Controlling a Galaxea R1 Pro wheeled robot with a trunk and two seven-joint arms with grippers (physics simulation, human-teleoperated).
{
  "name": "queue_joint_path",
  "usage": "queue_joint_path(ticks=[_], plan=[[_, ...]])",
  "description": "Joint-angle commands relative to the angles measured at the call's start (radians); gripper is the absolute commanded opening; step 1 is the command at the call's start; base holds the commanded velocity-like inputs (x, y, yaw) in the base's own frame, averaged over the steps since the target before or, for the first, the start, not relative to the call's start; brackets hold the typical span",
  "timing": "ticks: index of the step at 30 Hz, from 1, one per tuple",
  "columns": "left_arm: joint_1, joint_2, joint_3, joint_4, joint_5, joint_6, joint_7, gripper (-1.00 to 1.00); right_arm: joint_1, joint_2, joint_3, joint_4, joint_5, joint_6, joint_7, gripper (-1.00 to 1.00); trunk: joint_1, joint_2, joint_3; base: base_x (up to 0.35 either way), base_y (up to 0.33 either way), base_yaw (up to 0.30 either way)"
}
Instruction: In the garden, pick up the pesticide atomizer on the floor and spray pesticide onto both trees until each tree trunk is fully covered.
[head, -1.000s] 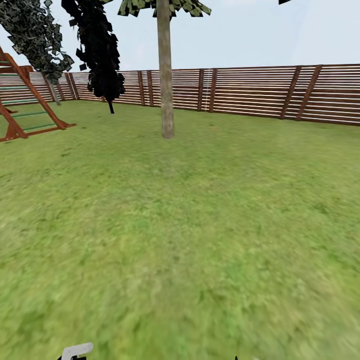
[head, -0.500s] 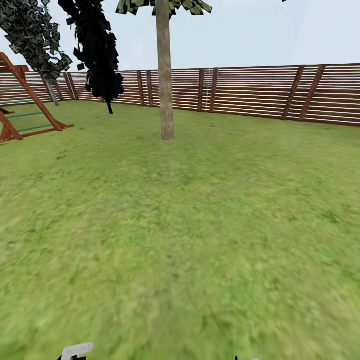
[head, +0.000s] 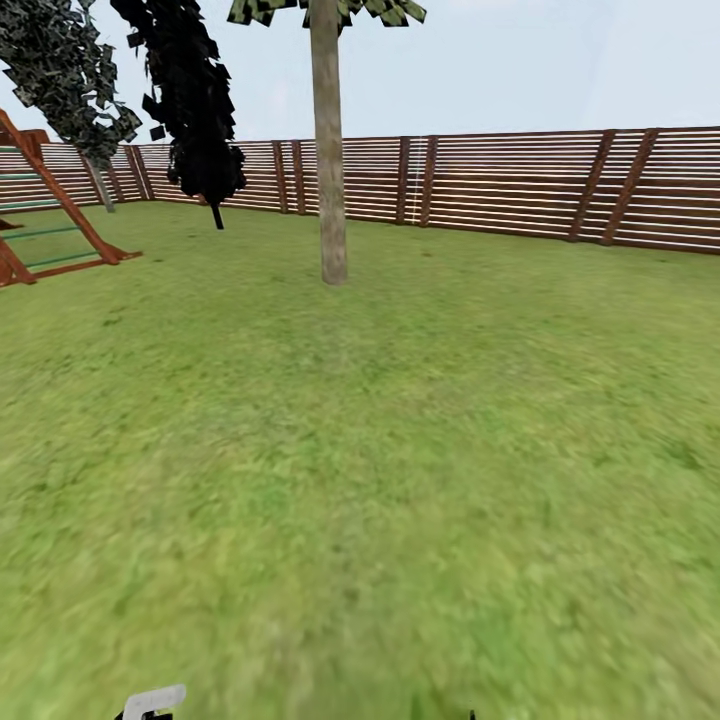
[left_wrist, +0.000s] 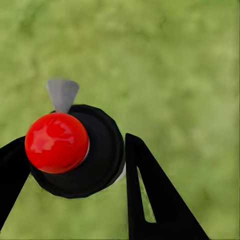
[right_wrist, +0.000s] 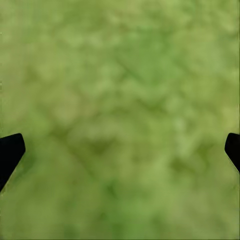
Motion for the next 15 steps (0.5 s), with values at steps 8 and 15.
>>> queue_joint_path(ticks=[8,15], plan=[[0.000,0.000,0.000,0.000,0.000,0.000,0.000,-1.00,0.000,0.000,0.000,0.000,0.000,0.000,0.000,1.00,0.000,0.000,0.000,0.339,0.000,0.000],[0.000,0.000,0.000,0.000,0.000,-0.001,0.000,-1.00,0.000,0.000,0.000,0.000,0.000,0.000,0.000,1.00,0.000,0.000,0.000,0.339,0.000,0.000]])
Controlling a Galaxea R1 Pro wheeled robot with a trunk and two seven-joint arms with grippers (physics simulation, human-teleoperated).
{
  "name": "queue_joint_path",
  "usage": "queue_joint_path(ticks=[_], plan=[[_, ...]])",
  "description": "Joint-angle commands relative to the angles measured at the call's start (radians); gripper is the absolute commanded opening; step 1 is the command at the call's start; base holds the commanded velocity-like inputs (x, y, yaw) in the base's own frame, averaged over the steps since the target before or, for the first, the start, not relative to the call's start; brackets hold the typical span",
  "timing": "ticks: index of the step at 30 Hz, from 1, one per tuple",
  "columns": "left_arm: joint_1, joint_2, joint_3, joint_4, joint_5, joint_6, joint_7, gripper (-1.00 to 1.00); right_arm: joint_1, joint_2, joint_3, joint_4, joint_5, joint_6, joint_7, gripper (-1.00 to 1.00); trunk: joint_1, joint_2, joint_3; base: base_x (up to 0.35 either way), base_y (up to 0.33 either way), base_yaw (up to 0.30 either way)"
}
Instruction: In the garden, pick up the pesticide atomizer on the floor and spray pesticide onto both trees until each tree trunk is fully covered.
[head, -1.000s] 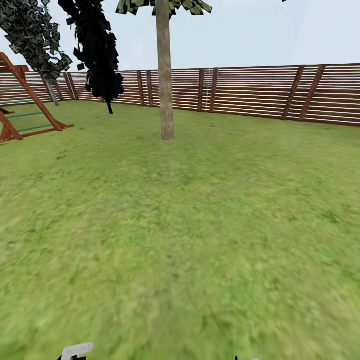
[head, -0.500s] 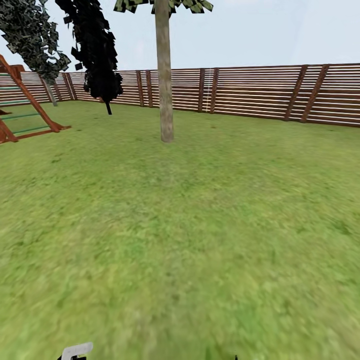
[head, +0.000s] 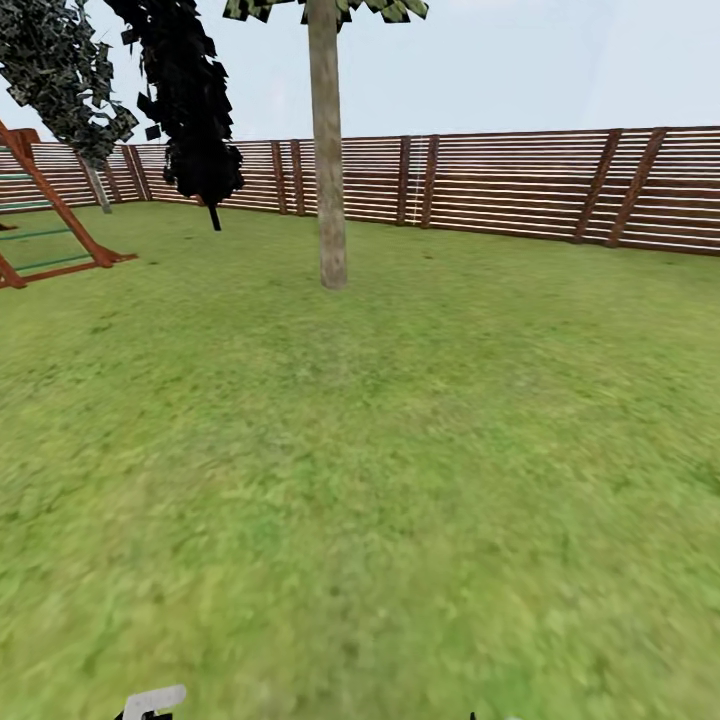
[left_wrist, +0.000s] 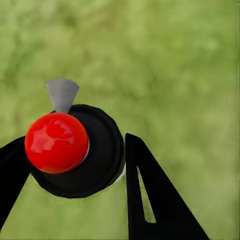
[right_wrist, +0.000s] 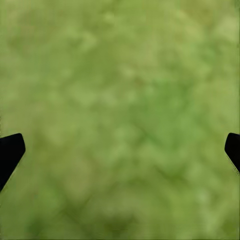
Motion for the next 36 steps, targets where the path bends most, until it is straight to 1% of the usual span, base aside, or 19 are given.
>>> queue_joint_path(ticks=[1,36], plan=[[0.000,0.000,0.000,0.000,0.000,0.000,0.000,-1.00,0.000,0.000,0.000,0.000,0.000,0.000,0.000,1.00,0.000,0.000,0.000,0.339,0.000,0.000],[0.000,0.000,0.000,-0.001,0.000,0.001,0.000,-1.00,0.000,0.000,0.000,0.000,0.000,0.000,0.000,1.00,0.000,0.000,0.000,0.339,0.000,0.000]])
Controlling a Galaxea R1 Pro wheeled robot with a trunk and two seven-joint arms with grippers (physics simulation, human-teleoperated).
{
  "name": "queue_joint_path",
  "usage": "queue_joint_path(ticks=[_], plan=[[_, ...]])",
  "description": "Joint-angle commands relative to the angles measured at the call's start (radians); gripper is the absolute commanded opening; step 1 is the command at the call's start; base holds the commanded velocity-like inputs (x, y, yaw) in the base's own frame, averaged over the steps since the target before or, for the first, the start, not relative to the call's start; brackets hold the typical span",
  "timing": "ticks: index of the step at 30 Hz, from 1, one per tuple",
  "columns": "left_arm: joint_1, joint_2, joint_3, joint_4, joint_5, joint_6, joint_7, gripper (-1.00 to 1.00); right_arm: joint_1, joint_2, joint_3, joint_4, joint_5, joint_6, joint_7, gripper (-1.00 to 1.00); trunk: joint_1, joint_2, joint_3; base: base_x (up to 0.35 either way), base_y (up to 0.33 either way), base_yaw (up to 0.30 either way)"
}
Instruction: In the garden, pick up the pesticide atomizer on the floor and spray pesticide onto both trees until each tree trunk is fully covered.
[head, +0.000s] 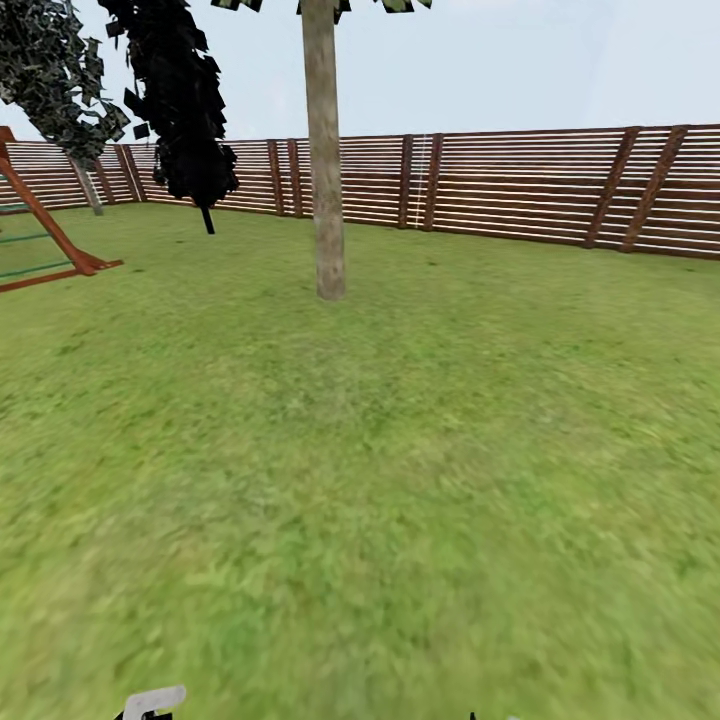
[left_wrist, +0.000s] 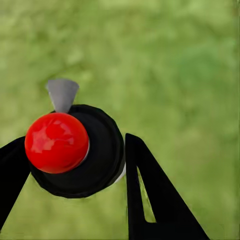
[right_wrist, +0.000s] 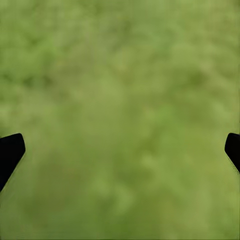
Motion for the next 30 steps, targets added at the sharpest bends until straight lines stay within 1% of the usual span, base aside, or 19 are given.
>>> queue_joint_path(ticks=[1,30], plan=[[0.000,0.000,0.000,0.000,0.000,0.000,0.000,-1.00,0.000,0.000,0.000,0.000,0.000,0.000,0.000,1.00,0.000,0.000,0.000,0.339,0.000,0.000],[0.000,0.000,0.000,0.000,0.000,0.000,0.000,-1.00,0.000,0.000,0.000,0.000,0.000,0.000,0.000,1.00,0.000,0.000,0.000,0.339,0.000,0.000]])
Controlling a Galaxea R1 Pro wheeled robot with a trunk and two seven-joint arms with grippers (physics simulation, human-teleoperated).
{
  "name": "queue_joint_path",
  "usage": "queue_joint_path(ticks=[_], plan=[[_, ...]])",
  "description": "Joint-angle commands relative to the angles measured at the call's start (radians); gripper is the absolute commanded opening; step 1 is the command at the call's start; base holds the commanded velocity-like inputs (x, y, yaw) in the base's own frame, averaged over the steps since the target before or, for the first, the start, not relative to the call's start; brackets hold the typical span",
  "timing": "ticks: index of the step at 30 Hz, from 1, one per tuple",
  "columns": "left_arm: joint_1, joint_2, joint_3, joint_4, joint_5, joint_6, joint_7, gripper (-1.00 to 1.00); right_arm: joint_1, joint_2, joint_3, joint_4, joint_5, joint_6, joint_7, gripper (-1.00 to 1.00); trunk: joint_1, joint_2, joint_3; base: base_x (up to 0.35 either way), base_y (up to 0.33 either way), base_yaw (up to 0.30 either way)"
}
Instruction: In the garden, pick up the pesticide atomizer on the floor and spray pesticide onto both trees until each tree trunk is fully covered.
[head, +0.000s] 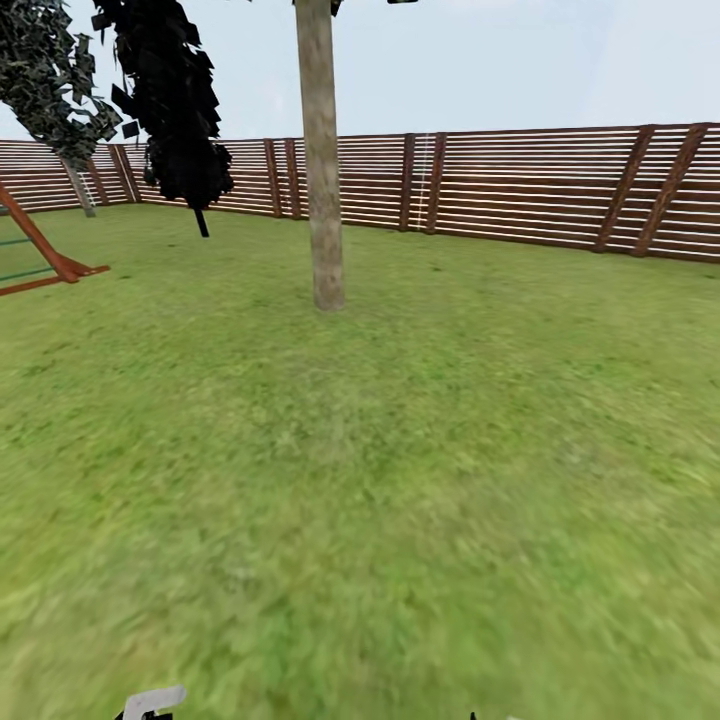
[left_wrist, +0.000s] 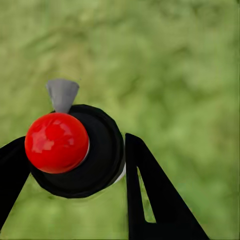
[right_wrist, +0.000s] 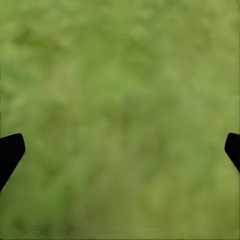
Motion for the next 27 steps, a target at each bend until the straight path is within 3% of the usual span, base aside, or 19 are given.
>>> queue_joint_path(ticks=[1,27], plan=[[0.000,0.000,0.000,0.000,0.000,0.000,0.000,-1.00,0.000,0.000,0.000,0.000,0.000,0.000,0.000,1.00,0.000,0.000,0.000,0.339,0.000,0.000],[0.000,0.000,0.000,-0.001,0.000,0.000,0.000,-1.00,0.000,0.000,0.000,0.000,0.000,0.000,0.000,1.00,0.000,0.000,0.000,0.339,0.000,0.000]])
